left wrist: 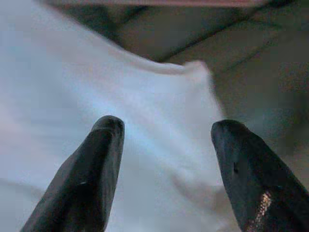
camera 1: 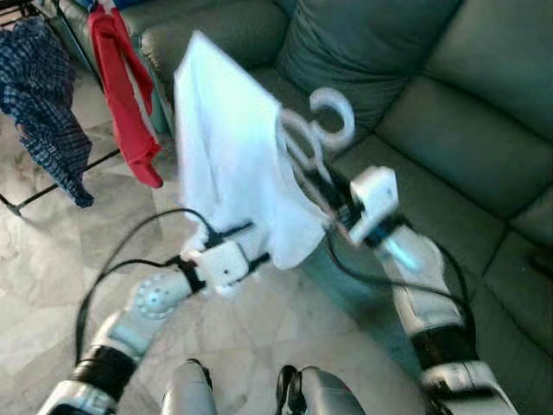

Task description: Hang hanger

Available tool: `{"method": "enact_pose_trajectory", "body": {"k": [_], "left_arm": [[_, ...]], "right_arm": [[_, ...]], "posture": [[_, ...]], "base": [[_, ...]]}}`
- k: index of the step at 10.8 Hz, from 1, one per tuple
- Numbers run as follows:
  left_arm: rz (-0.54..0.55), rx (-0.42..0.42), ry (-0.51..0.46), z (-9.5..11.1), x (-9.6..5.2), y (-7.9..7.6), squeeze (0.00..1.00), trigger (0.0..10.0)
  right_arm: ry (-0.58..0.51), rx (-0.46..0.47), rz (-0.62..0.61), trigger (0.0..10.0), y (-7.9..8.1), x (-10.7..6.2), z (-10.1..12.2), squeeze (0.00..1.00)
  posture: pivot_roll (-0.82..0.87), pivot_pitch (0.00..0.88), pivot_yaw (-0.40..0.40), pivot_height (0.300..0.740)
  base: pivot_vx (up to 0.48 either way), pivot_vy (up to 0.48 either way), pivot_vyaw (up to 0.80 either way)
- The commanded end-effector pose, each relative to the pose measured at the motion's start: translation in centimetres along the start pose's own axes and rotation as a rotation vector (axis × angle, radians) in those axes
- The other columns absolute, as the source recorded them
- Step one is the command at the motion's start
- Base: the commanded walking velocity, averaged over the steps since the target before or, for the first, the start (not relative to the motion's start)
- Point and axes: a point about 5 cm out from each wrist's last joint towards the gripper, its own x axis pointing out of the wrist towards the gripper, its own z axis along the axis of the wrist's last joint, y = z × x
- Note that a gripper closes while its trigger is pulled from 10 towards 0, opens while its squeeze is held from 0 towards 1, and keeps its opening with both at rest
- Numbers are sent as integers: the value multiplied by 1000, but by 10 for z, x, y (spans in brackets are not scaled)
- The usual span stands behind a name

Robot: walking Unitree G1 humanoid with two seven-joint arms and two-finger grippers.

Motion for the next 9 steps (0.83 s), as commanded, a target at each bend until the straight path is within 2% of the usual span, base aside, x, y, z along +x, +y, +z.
{"method": "enact_pose_trajectory", "body": {"k": [1,2,3,4,7,8,9], "left_arm": [[66,34,-13,3,-6,12,1000,10000],[170,91,-8,4,-15,42,1000,10000],[221,143,18,2,-19,60,1000,10000],[242,174,20,3,-18,67,1000,10000],[106,318,15,8,-19,74,1000,10000],[47,383,32,6,-23,81,1000,10000],[36,415,41,6,-24,88,1000,10000]], "right_arm": [[-47,-22,16,10000,-4,-8,5,0],[19,-29,84,10000,-2,-27,-7,0],[51,-47,103,10000,-5,-37,-12,0],[56,-30,139,10000,-4,-39,-13,0],[170,-24,322,10000,-2,-62,-24,0],[222,-44,379,10000,-5,-71,-29,0],[249,-46,399,10000,-9,-75,-31,0]], "posture": [[15,145,-65,740],[18,150,-64,740],[17,152,-63,740],[13,153,-61,740],[8,163,-55,740],[9,162,-53,740],[9,162,-53,740]], "base": [[0,0,0],[0,0,0],[0,0,0],[0,0,0],[0,0,0],[0,0,0],[0,0,0]]}}
